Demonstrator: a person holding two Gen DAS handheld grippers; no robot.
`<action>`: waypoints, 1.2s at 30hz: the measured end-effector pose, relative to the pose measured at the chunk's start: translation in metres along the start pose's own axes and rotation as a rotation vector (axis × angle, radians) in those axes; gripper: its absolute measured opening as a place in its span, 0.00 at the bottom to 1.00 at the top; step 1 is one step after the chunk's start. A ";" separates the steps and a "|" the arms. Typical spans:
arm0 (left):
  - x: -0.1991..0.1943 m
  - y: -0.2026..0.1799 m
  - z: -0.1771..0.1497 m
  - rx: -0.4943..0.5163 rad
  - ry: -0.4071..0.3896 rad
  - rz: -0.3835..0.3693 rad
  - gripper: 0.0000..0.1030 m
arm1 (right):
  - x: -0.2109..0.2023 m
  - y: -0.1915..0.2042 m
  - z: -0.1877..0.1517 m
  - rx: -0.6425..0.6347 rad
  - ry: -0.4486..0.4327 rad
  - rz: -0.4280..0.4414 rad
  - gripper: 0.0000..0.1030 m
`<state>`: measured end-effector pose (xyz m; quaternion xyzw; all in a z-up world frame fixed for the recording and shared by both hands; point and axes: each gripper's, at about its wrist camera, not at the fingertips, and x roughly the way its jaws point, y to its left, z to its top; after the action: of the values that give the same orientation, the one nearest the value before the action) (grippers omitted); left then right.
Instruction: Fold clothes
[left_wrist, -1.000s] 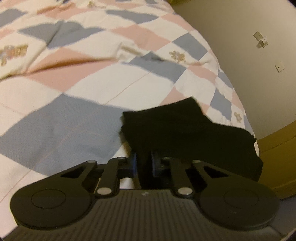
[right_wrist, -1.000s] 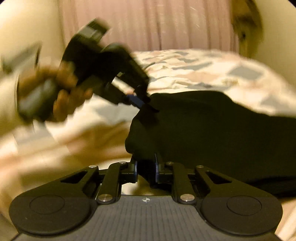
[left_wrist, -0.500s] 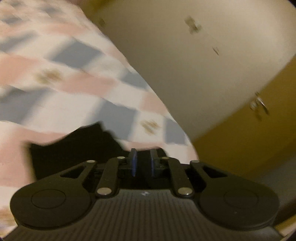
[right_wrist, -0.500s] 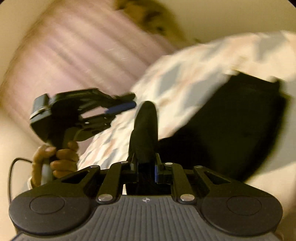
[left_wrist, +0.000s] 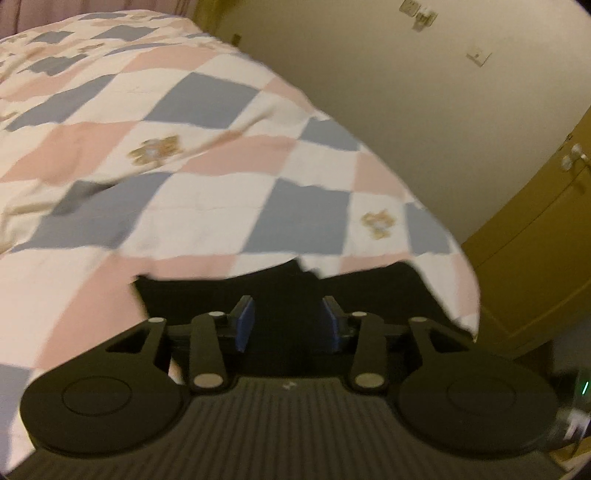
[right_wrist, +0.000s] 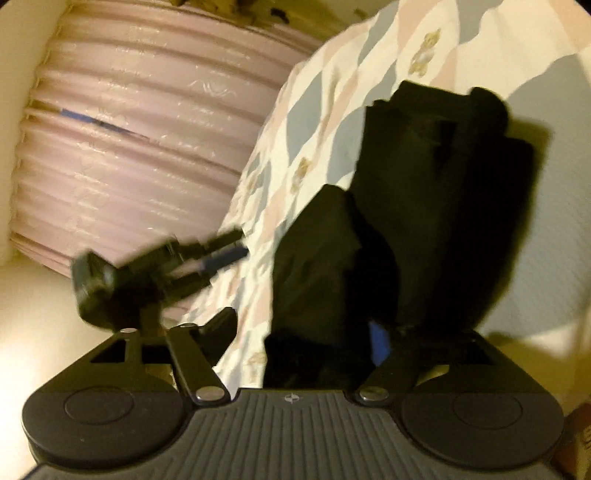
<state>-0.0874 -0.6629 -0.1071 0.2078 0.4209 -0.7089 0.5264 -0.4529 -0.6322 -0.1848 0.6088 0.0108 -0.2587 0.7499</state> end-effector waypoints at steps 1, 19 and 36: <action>0.001 0.005 -0.004 -0.004 0.009 0.007 0.33 | 0.002 -0.002 0.003 0.026 0.005 -0.004 0.76; 0.021 -0.030 -0.020 -0.011 0.018 -0.123 0.35 | -0.087 0.065 0.030 -0.285 -0.195 -0.232 0.11; 0.060 -0.085 -0.052 0.187 0.082 0.055 0.35 | -0.080 0.001 0.031 -0.154 -0.261 -0.359 0.37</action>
<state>-0.1948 -0.6473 -0.1480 0.2961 0.3682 -0.7215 0.5062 -0.5310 -0.6303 -0.1492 0.4997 0.0416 -0.4628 0.7310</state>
